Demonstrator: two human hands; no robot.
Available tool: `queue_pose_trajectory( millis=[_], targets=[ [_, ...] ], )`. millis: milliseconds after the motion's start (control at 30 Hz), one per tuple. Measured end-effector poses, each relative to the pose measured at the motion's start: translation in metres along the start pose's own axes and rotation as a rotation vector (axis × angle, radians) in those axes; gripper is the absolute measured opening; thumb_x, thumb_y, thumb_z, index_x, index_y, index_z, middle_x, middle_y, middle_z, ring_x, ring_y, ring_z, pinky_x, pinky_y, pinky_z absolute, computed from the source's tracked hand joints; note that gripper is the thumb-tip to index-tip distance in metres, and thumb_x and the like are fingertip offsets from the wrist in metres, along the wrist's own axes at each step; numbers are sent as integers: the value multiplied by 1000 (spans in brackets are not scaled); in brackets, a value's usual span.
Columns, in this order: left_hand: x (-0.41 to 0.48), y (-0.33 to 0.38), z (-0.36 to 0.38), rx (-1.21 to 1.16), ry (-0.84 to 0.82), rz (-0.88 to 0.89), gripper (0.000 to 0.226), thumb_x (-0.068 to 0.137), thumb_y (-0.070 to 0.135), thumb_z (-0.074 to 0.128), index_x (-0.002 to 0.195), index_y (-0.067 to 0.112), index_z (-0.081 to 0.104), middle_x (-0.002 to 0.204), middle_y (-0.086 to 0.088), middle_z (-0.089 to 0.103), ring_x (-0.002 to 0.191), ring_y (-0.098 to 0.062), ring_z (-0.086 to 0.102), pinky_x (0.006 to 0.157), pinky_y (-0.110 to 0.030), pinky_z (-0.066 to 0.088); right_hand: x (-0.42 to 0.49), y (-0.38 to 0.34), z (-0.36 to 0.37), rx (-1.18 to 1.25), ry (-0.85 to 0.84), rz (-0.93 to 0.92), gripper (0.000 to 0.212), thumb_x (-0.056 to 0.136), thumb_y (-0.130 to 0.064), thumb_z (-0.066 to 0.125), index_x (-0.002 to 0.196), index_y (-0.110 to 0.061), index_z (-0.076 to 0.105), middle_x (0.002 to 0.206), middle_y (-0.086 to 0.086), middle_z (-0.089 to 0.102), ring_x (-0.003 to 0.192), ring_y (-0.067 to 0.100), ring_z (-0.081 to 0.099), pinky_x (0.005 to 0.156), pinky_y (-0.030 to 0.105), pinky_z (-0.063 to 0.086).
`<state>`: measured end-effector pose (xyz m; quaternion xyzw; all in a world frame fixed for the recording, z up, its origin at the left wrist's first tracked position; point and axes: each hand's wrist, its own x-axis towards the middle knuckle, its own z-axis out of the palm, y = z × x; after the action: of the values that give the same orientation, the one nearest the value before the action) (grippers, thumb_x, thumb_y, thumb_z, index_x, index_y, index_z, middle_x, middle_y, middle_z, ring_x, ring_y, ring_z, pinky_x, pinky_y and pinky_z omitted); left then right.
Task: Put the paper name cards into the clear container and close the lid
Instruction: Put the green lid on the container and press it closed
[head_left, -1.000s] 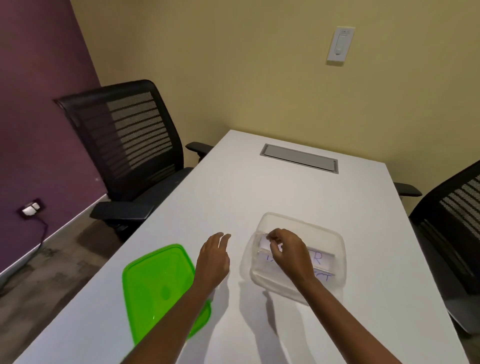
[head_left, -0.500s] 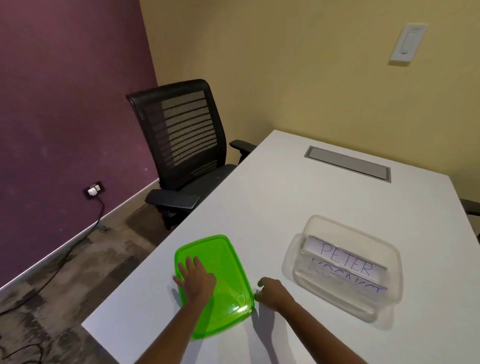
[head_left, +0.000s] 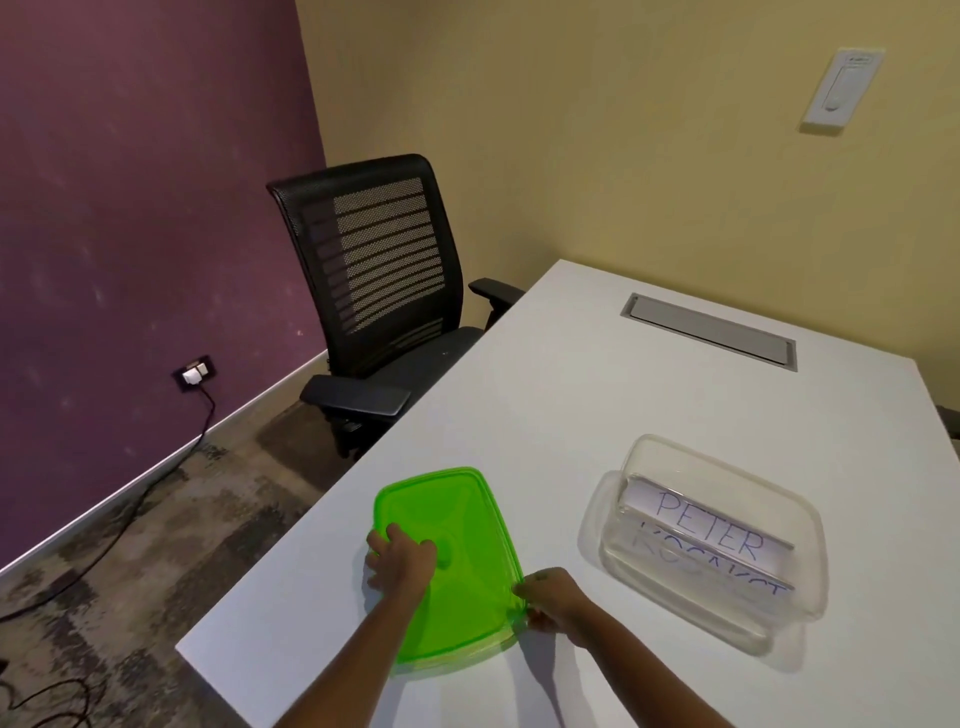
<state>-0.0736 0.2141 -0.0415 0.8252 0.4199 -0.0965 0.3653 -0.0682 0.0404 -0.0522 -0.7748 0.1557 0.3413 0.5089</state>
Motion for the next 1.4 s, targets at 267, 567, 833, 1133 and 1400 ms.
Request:
queue_pose_trajectory(
  millis=[267, 567, 833, 1133, 1400],
  targets=[
    [-11, 34, 0, 103, -42, 174, 47, 93, 28, 47, 136, 10, 44, 144, -17, 37, 138, -30, 32, 113, -42, 29, -24, -63, -29, 284, 5, -167, 14, 91, -4, 52, 77, -2, 54, 61, 8, 46, 29, 8, 45, 37, 18, 46],
    [-77, 104, -8, -156, -179, 919, 41, 100, 33, 35, 128, 13, 57, 134, -6, 57, 127, -20, 51, 102, -28, 39, -64, -120, -93, 387, 202, -417, 16, 92, -12, 54, 78, -4, 51, 65, 11, 55, 32, 9, 56, 43, 22, 55],
    [-112, 144, -7, -4, 82, 1361, 48, 89, 0, 46, 135, 12, 51, 136, -4, 58, 115, -29, 61, 83, -36, 52, -104, -124, -142, 610, 241, -555, 21, 92, -24, 55, 86, -5, 60, 80, 13, 62, 53, 19, 65, 57, 25, 60],
    [-147, 186, -2, -405, 88, 1221, 27, 92, 7, 51, 119, 3, 58, 102, -15, 71, 87, -35, 66, 68, -29, 45, -97, -75, -200, 74, 740, -474, 45, 94, -28, 51, 133, -5, 47, 134, 21, 51, 119, 33, 52, 96, 38, 43],
    [-140, 215, 22, -891, -473, 777, 28, 96, -3, 44, 123, -3, 50, 99, -16, 63, 45, -3, 67, 47, -15, 55, -75, -1, -251, 301, 685, -197, 44, 97, -28, 45, 133, -2, 45, 135, 23, 51, 105, 31, 54, 81, 38, 48]
  ],
)
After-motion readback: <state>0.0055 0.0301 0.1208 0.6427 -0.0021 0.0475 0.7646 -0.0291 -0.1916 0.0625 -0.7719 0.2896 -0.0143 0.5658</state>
